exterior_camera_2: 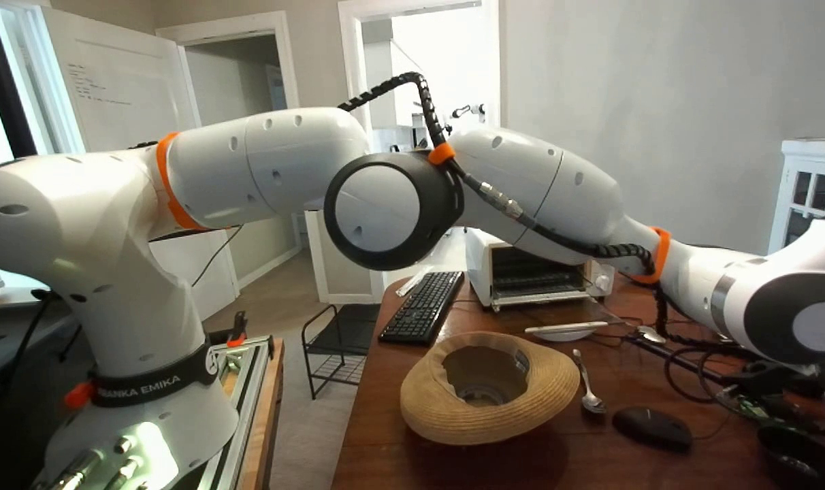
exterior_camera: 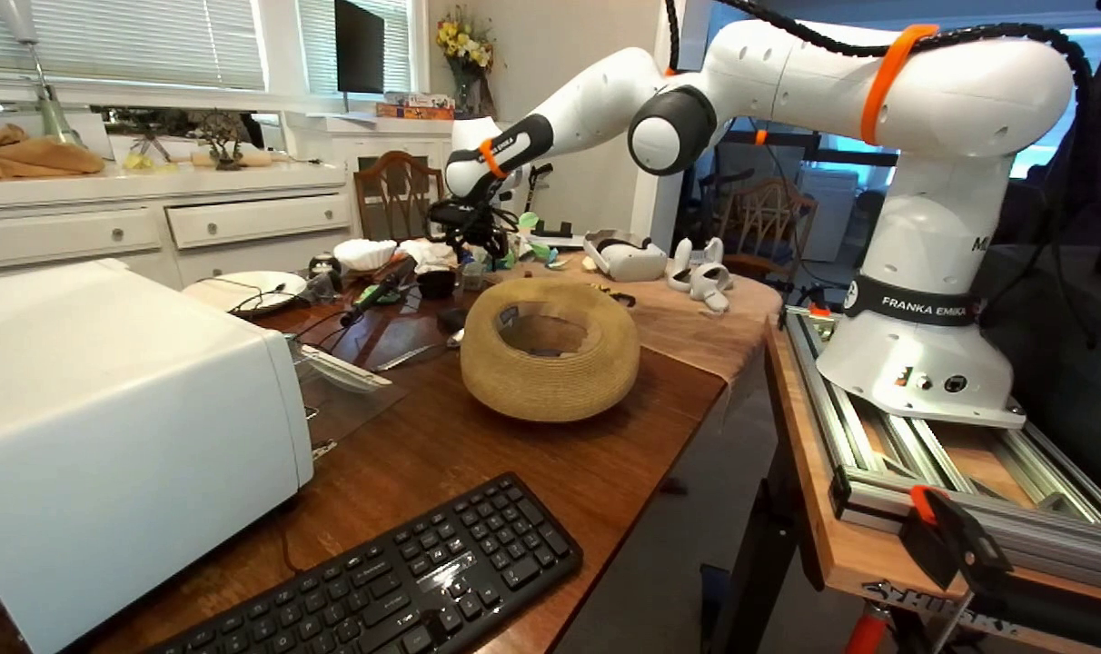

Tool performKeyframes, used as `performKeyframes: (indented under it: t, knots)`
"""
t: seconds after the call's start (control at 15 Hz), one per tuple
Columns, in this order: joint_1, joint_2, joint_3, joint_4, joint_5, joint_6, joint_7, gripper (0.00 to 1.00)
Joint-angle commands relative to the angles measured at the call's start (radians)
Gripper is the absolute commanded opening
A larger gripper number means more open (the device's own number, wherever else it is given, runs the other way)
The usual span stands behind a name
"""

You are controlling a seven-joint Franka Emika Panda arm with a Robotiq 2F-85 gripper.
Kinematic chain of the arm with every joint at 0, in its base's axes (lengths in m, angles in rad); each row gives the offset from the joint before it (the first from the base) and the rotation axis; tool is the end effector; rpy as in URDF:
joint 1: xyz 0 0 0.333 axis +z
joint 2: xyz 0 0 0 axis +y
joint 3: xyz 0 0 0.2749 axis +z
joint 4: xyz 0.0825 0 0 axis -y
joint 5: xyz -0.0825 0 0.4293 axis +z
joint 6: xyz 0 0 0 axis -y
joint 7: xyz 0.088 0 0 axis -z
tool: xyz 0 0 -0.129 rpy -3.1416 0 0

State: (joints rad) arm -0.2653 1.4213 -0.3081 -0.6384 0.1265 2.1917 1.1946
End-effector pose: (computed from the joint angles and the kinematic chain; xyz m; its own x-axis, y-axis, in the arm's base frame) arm 0.7454 -0.3222 0.0644 0.0100 -0.9725 0.2328 -0.9972 -0.0270 -0.0699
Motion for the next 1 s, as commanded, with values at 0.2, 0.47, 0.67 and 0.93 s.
performKeyframes:
  t: [0.2, 0.47, 0.67, 0.93]
  knots:
    - [-0.045, 0.086, 0.005, 0.145, -0.112, -0.072, 0.031, 0.69]
    - [-0.047, 0.118, 0.009, 0.199, -0.137, -0.093, 0.037, 0.61]
    - [-0.013, 0.064, -0.009, 0.095, -0.131, -0.045, 0.05, 0.88]
    - [-0.039, 0.063, 0.073, 0.139, -0.123, -0.061, 0.01, 1.0]
